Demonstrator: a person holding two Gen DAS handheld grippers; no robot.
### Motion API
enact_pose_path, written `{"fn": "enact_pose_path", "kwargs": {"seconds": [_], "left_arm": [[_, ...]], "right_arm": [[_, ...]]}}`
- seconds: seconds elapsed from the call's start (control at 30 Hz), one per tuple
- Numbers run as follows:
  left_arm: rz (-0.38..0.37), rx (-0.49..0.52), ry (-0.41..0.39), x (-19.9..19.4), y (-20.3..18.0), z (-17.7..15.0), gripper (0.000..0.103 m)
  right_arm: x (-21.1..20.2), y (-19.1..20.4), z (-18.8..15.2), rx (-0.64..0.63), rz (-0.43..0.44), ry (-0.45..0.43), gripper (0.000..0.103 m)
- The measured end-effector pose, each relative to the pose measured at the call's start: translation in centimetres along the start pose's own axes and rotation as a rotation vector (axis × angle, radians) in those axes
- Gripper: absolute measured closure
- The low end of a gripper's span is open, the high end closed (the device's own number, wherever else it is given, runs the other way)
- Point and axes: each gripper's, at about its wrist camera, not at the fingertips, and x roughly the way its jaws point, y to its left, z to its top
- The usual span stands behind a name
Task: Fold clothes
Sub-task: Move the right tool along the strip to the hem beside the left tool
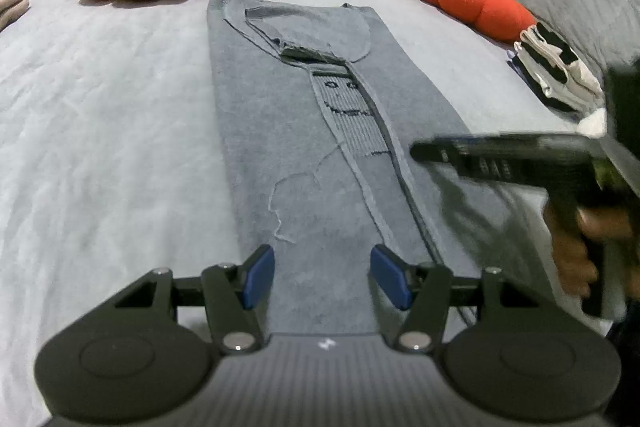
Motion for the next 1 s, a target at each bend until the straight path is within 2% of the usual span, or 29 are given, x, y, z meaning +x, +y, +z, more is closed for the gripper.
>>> {"fn": "enact_pose_path", "kwargs": {"seconds": [0.13,0.23,0.4,0.53,0.73,0.87,1.0], "left_arm": [[-0.008,0.031,0.005,-0.1,-1.1,-0.9,0.047],[-0.017,0.051,0.014,-0.6,-2.0,-1.8,0.048],[-0.071,0.083,0.026,-1.5,-3.7,-3.8,0.048],[-0.038,0.125,0.011,-1.5,-4.9,-5.2,0.047],[-0.005,0.083,0.0,-2.0,-5.3,-6.0,0.047],[0.004,0.074,-0.013,-2.7,-5.7,-7.1,0.046],[0.006,0.105,-0.041,-3.6,-6.8,-8.9,0.043]], "right_arm": [[-2.2,1.4,-2.8,-0.003,0.01,0.013,0.07],[-4.0,2.1,-4.8,0.022,0.029,0.013,0.07],[-6.7,3.4,-8.0,-0.016,0.015,-0.003,0.069],[-8.3,3.4,-9.7,-0.001,0.02,-0.018,0.069],[-9.4,4.1,-11.1,-0.043,0.004,-0.05,0.069],[-9.8,3.7,-11.2,-0.026,0.035,-0.055,0.069],[-10.1,3.9,-11.4,-0.047,0.067,-0.056,0.068]]}}
